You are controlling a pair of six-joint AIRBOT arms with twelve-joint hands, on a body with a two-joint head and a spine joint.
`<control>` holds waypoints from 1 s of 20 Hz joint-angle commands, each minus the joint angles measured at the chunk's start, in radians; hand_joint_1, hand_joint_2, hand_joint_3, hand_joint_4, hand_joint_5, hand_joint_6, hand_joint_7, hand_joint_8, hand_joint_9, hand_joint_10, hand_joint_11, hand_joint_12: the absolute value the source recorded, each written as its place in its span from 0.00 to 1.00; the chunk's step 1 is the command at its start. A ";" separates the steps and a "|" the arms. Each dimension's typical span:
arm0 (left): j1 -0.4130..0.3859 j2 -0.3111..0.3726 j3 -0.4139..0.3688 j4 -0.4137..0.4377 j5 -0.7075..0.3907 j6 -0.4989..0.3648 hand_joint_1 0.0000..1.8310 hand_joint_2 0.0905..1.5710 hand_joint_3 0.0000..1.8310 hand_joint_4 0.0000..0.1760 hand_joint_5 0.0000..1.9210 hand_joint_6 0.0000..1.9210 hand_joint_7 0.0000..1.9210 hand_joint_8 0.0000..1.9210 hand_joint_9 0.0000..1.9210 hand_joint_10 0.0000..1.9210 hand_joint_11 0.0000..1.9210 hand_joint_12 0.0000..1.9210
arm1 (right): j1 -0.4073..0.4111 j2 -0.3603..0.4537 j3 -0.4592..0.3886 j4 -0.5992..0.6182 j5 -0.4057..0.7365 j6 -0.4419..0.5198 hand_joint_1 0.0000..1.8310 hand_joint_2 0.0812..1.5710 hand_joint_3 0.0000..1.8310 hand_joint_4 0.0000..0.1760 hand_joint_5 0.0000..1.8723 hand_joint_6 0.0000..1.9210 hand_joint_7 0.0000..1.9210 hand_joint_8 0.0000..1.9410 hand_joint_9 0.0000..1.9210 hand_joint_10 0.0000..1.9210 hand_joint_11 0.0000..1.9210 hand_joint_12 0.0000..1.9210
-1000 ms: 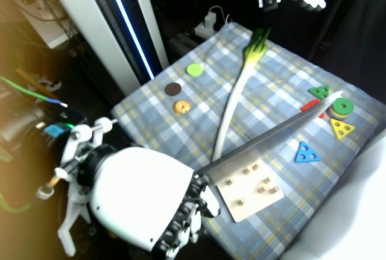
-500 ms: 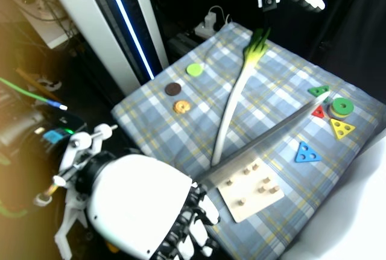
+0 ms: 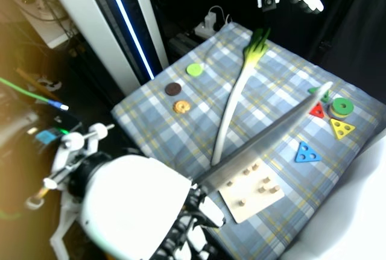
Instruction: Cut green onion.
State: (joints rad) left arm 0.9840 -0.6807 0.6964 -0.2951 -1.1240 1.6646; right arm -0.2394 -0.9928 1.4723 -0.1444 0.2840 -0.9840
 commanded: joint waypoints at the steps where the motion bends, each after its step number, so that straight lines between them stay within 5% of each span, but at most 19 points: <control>1: -0.005 0.007 -0.003 0.015 -0.121 -0.011 0.00 0.85 0.00 0.00 0.02 0.00 0.00 0.00 0.01 0.00 0.00 0.00 | 0.015 0.014 0.001 0.025 0.131 0.005 0.23 0.94 0.00 1.00 0.45 1.00 0.57 1.00 0.66 1.00 0.70 1.00; 2: -0.004 0.007 -0.003 0.015 -0.122 -0.013 0.00 0.85 0.00 0.00 0.00 0.00 0.00 0.00 0.00 0.00 0.00 0.00 | -0.002 0.014 0.000 0.039 0.136 0.005 0.26 0.94 0.00 0.64 0.45 1.00 0.57 1.00 0.67 1.00 0.71 1.00; 3: -0.003 0.008 -0.003 0.015 -0.122 -0.015 0.00 0.84 0.00 0.00 0.01 0.00 0.00 0.00 0.00 0.00 0.00 0.00 | -0.011 0.013 -0.001 0.048 0.140 0.005 0.27 0.94 0.00 0.56 0.45 1.00 0.57 1.00 0.67 1.00 0.71 1.00; 7: -0.003 0.009 -0.003 0.015 -0.122 -0.015 0.00 0.86 0.00 0.00 0.02 0.01 0.00 0.00 0.00 0.00 0.00 0.00 | -0.038 0.010 -0.001 0.068 0.147 0.005 0.30 0.94 0.00 0.52 0.47 1.00 0.60 1.00 0.69 1.00 0.72 1.00; 8: -0.003 0.009 -0.003 0.015 -0.122 -0.015 0.00 0.86 0.00 0.00 0.02 0.01 0.01 0.00 0.00 0.00 0.00 0.00 | -0.038 0.009 -0.001 0.069 0.148 0.005 0.26 0.93 0.00 0.76 0.44 1.00 0.58 1.00 0.67 1.00 0.71 1.00; 9: -0.002 0.009 -0.003 0.015 -0.122 -0.015 0.00 0.86 0.00 0.00 0.02 0.01 0.01 0.00 0.00 0.00 0.00 0.00 | -0.038 0.008 -0.002 0.071 0.152 0.005 0.26 0.93 0.00 0.76 0.44 1.00 0.58 1.00 0.67 1.00 0.71 1.00; 10: -0.002 0.009 -0.003 0.015 -0.121 -0.015 0.00 0.86 0.00 0.00 0.03 0.01 0.01 0.00 0.01 0.00 0.00 0.00 | -0.038 0.009 -0.004 0.073 0.156 0.005 0.22 0.94 0.00 0.97 0.41 1.00 0.54 1.00 0.63 1.00 0.67 1.00; 13: -0.003 0.008 -0.001 0.015 -0.120 -0.015 0.00 0.85 0.00 0.00 0.02 0.00 0.00 0.00 0.00 0.00 0.00 0.00 | -0.038 0.011 -0.009 0.073 0.161 0.005 0.29 0.96 0.00 0.95 0.47 1.00 0.62 1.00 0.71 1.00 0.71 1.00; 14: -0.003 0.008 -0.001 0.015 -0.120 -0.015 0.00 0.85 0.00 0.00 0.02 0.00 0.01 0.00 0.01 0.00 0.00 0.00 | -0.038 0.011 -0.009 0.073 0.161 0.005 0.32 0.96 0.00 0.59 0.49 1.00 0.63 1.00 0.71 1.00 0.72 1.00; 15: -0.003 0.008 -0.001 0.015 -0.119 -0.015 0.00 0.85 0.00 0.00 0.02 0.00 0.01 0.00 0.01 0.00 0.00 0.00 | -0.038 0.010 -0.008 0.073 0.161 0.005 0.32 0.96 0.00 0.00 0.48 1.00 0.63 1.00 0.70 1.00 0.70 1.00; 20: -0.003 0.008 0.000 0.015 -0.116 -0.015 0.00 0.86 0.00 0.00 0.02 0.00 0.01 0.00 0.00 0.00 0.00 0.00 | -0.037 0.012 -0.013 0.073 0.172 0.005 0.31 0.95 0.00 0.00 0.48 1.00 0.63 1.00 0.70 1.00 0.71 1.00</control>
State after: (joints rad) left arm 0.9890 -0.6754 0.6949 -0.2955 -1.1221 1.6554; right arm -0.2909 -0.9924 1.4578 -0.0929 0.3187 -0.9852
